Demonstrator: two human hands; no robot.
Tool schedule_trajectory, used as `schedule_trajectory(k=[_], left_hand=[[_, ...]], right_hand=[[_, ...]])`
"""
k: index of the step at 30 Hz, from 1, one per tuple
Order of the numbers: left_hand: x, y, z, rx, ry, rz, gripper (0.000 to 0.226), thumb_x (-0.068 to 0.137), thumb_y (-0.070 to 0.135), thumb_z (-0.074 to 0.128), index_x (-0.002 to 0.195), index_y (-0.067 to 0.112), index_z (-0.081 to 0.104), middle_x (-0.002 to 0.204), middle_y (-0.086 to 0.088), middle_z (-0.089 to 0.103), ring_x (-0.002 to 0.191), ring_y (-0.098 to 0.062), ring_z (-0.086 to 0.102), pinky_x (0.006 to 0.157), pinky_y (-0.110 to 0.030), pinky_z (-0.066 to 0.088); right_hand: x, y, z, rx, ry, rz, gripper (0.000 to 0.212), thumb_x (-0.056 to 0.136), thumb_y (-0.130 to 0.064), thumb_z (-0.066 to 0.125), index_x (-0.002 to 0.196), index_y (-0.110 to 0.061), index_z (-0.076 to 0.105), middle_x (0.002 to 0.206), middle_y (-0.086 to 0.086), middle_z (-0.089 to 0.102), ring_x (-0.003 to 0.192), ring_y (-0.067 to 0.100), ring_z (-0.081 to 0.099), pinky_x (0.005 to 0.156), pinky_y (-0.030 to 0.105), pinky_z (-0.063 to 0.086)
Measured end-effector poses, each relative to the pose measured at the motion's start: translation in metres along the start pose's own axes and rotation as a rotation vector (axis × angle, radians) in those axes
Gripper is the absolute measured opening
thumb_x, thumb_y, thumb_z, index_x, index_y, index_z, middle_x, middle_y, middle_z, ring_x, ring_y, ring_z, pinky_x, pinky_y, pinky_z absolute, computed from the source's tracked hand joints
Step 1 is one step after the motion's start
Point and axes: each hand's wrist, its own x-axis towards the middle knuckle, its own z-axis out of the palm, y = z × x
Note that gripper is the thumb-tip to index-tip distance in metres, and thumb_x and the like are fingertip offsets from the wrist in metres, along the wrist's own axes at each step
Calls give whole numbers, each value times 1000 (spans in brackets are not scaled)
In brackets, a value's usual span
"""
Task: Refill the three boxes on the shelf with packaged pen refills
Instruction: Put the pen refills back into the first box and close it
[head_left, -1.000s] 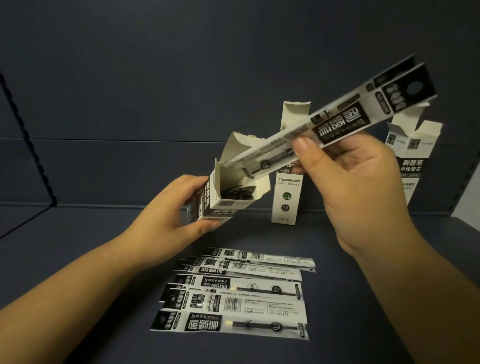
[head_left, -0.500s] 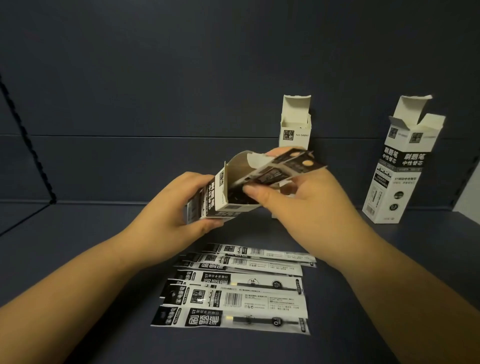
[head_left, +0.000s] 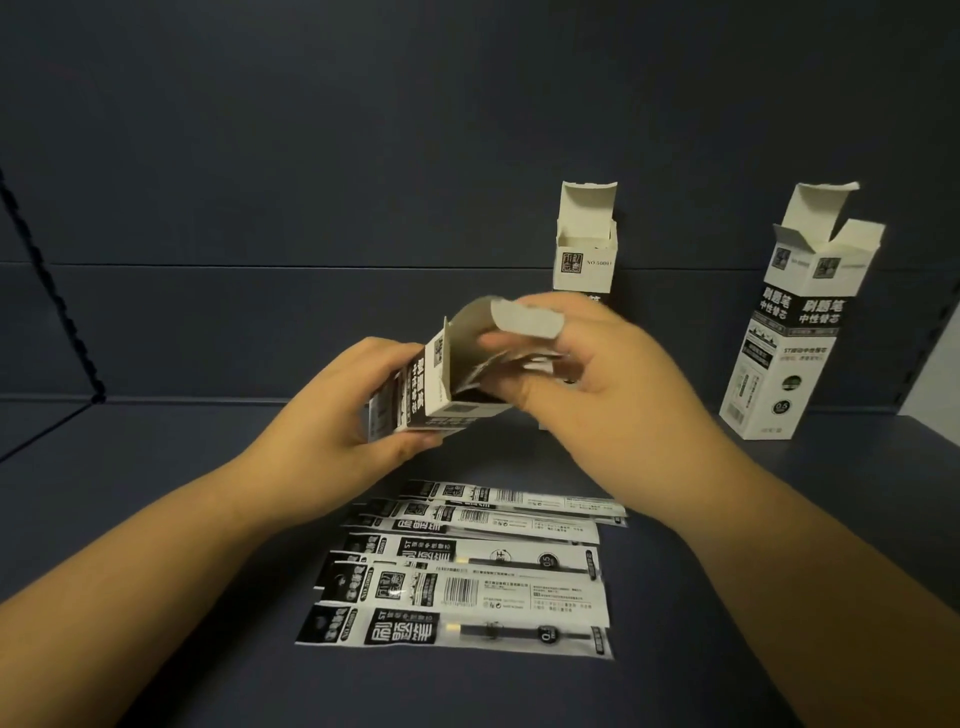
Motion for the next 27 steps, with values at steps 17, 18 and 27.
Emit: schedule_trajectory(k=[17,18,27], left_hand=[[1,-2,2,-28,5,15,58,80,30,80,132,29,55,123,18,56,120,-11,55,101,-39,49],[0,-2,2,-25,0,17,58,80,31,80,132,29,55,122,18,56,119,-11,55,100,-38,49],[0,0,2,-18,-6,8,61,79,36,76,135,28,54,125,17,56,120,-9,55,100,-39,50]], right_hand=[[-5,-6,-2,-47,-11,-171,17,90,-31,72,99,-45,75,136,-21,52,134,1,44,108,15,36],[-4,-4,1,-56,9,-143,15,91,-31,71,95,-44,77,137,-22,51,135,1,43,108,17,37],[0,-3,-2,-38,26,-28,11,91,-35,69,94,-42,77,134,-18,54,126,5,51,107,31,44]])
